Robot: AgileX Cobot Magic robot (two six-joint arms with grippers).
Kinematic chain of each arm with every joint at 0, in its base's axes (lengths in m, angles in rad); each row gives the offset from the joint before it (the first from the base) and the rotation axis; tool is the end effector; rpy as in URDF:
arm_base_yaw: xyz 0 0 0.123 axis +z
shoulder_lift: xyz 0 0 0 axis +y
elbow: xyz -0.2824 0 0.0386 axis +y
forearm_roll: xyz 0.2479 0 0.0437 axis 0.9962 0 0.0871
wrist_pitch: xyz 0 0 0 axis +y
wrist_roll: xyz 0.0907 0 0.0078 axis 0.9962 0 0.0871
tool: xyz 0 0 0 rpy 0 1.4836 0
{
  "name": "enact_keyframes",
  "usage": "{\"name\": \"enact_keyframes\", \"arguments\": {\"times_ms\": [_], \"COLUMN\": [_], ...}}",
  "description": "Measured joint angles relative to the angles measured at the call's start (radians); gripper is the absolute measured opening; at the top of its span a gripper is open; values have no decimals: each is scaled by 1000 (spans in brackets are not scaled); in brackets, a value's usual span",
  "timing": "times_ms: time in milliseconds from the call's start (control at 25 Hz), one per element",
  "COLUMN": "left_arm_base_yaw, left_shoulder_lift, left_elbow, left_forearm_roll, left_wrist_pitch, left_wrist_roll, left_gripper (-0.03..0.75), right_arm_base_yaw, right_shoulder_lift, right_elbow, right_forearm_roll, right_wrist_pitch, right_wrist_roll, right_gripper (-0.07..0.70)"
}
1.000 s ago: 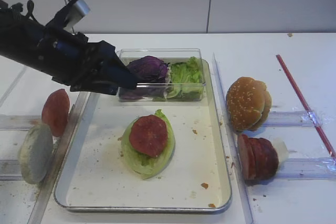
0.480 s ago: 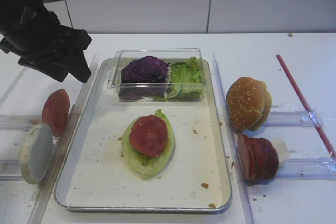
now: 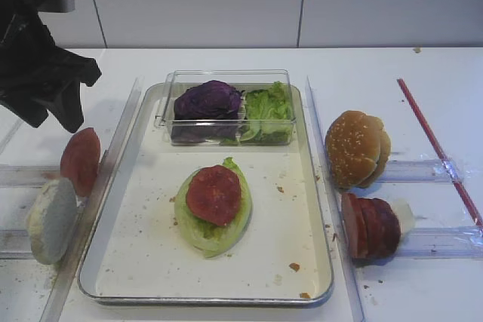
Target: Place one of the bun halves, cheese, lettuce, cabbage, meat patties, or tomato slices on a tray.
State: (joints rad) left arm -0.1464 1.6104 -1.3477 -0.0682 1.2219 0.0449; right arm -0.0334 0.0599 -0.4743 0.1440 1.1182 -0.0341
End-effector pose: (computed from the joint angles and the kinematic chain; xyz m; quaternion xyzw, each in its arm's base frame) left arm 0.3119 -0.0519 0.2920 0.0863 0.9920 -0.0373 0.0848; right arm 0.0039 0.0116 0.2662 -0.0021 0.8860 0.0564 0.4602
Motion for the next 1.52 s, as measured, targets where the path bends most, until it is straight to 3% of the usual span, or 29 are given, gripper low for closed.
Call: {"name": "enact_keyframes", "arguments": {"times_ms": [520,720,1040,1520], "left_arm_base_yaw": [0,0,0,0], "left_shoulder_lift": [-106,-237,-484,-911], "left_elbow": [14,146,363,542], "left_forearm_roll": [23,87,59,58], "left_wrist_pitch": [4,8,12,28], "left_wrist_roll": [-63,-61,-61,-61], "left_gripper": [344,344,344,344], "right_arm_base_yaw": [0,0,0,0], "right_shoulder_lift": [0,0,0,0], "right_elbow": [0,0,0,0], "right_forearm_roll": [0,0,0,0], "right_wrist_pitch": [0,0,0,0], "right_wrist_roll": [2,2,3,3], "right_gripper": [468,468,468,468]}}
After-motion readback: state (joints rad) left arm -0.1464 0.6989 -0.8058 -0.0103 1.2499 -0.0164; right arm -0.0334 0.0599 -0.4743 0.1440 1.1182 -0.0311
